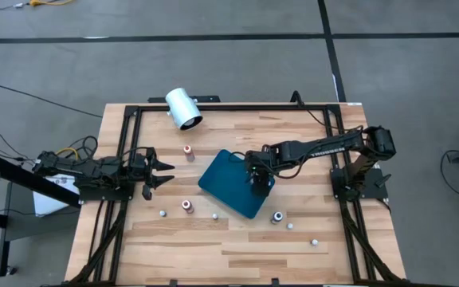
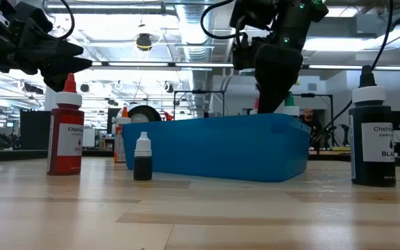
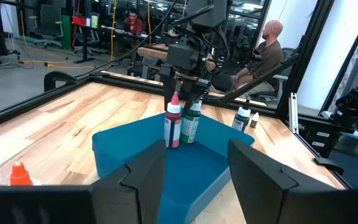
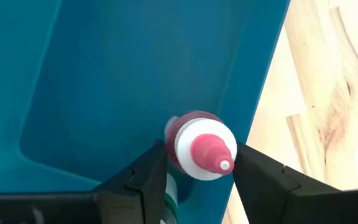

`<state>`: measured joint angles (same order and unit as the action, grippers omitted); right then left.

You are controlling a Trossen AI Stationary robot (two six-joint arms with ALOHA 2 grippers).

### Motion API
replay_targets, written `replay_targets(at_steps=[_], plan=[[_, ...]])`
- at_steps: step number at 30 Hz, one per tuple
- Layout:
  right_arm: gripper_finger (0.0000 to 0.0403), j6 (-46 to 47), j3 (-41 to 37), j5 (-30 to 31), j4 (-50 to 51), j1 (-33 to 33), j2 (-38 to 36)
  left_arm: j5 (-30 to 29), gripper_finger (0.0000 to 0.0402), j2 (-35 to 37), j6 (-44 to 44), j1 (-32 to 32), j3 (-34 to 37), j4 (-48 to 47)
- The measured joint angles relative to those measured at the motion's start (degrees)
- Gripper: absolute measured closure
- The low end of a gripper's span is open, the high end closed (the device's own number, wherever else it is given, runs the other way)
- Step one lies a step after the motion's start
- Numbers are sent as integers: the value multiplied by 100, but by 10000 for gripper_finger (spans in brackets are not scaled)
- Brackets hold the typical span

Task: Pick & Place food coloring
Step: Put the big pink food coloring bottle into the blue bin, then put the big orange food coloring bottle into the blue bin

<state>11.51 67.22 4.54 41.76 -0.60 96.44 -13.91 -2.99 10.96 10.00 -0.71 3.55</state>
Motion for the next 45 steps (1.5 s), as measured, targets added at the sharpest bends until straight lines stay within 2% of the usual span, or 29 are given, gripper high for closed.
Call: replay_targets(at_steps=[9, 17, 25, 27, 34, 45], plan=[[240, 2, 0, 0, 7, 0, -2, 0, 236, -1, -2, 0, 0, 0], [260, 6, 35, -2, 50, 0, -118, 0, 236, -2, -2, -2, 0, 0], [284, 8, 771, 1, 1155, -21, -265, 2, 236, 0, -2, -2, 0, 7], [287, 9, 916, 2, 1488, -66, -371, -2, 236, 0, -2, 0, 0, 9], [290, 201, 1062, 36, 1506, -278, -997, 14, 236, -2, 77, -1, 0, 1], [289, 216, 1069, 463, 1742, -382, -1788, 17, 236, -11, 191, -1, 0, 2]])
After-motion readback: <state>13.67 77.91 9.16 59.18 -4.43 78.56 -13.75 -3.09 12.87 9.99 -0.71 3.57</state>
